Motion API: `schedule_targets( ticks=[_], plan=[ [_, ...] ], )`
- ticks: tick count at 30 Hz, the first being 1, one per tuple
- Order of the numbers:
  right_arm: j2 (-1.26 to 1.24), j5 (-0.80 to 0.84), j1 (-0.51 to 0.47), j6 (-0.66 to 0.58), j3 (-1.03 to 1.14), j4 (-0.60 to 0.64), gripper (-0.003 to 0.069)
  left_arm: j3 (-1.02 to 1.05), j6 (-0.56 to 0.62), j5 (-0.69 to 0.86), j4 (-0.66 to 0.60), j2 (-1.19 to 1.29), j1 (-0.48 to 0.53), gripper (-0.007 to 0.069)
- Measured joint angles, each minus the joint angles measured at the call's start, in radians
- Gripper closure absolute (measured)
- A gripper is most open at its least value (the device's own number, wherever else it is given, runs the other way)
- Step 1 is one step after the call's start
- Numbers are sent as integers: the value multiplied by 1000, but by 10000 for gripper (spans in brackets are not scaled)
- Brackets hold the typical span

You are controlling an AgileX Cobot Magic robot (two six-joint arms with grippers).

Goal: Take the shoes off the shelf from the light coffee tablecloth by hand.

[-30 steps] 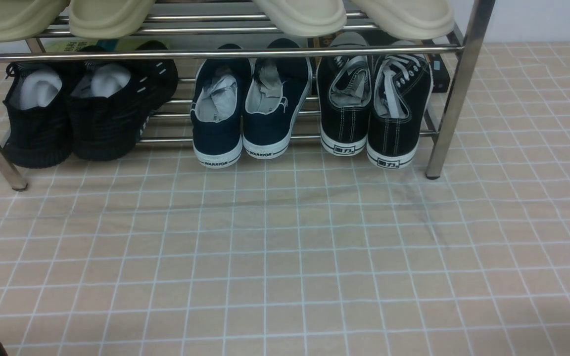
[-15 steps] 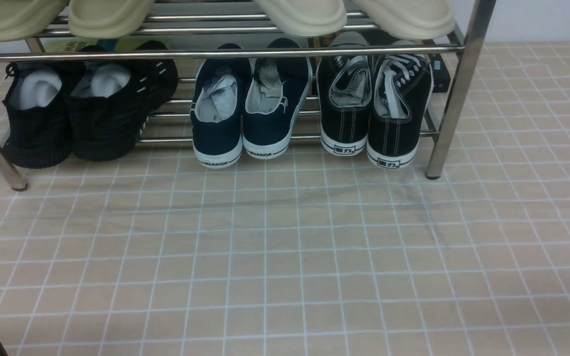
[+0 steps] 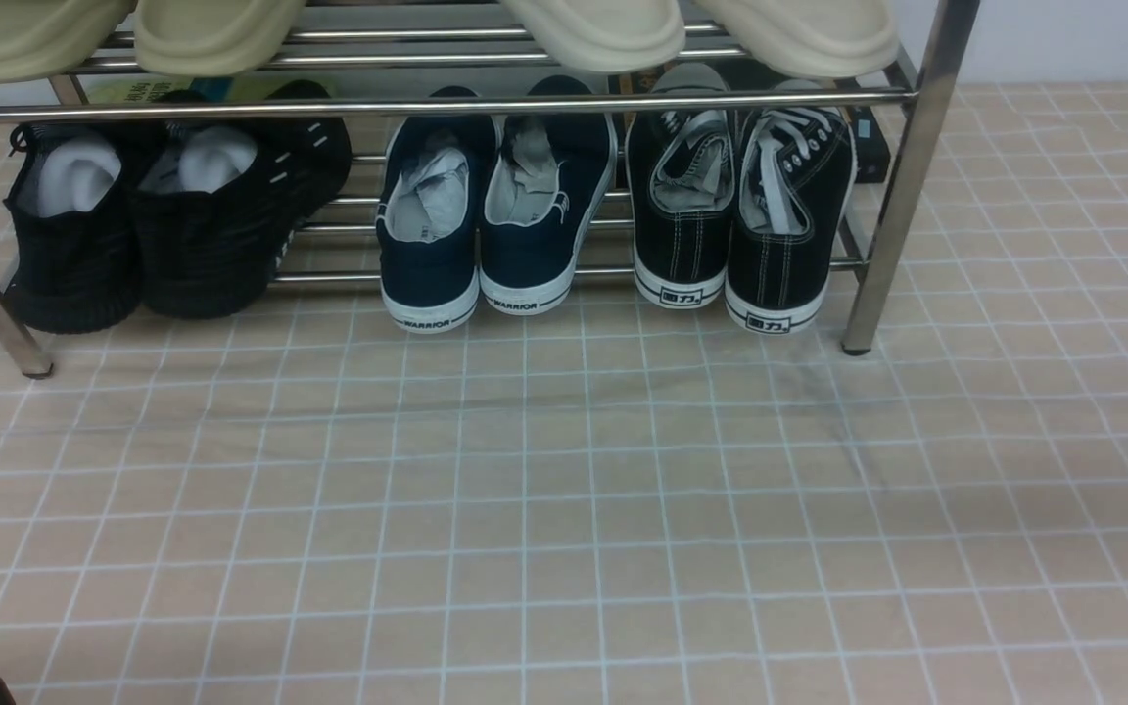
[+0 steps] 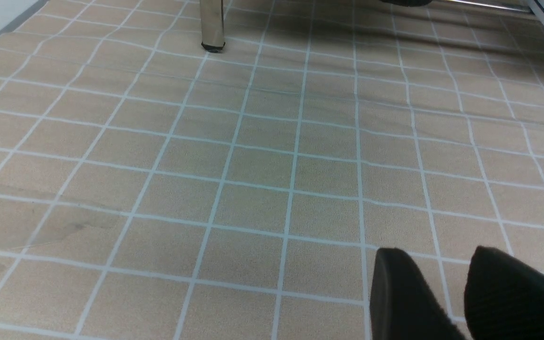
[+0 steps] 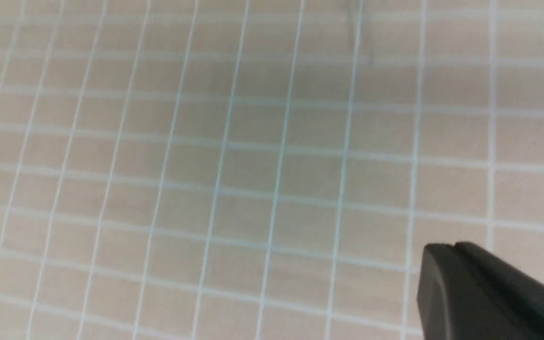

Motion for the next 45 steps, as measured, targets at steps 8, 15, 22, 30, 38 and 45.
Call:
schedule_targets(
  ticks=[8,15,22,30,38,45],
  plan=[
    [318,1,209,-131,-183,162,645,0,0,0,0,0,0,384],
    [566,-14,374,35,-527,-1,585,0,0,0,0,0,0,384],
    [805,-14,406,263,-875,-199,387,0,0,0,0,0,0,384],
    [1008,-18,406,305,-1166,-238,189,0,0,0,0,0,0,384],
    [1080,-107,406,292,-1216,-265,169,0,0,0,0,0,0,384],
    [1125,-142,406,266,-1220,-313,168,0,0,0,0,0,0,384]
  ],
)
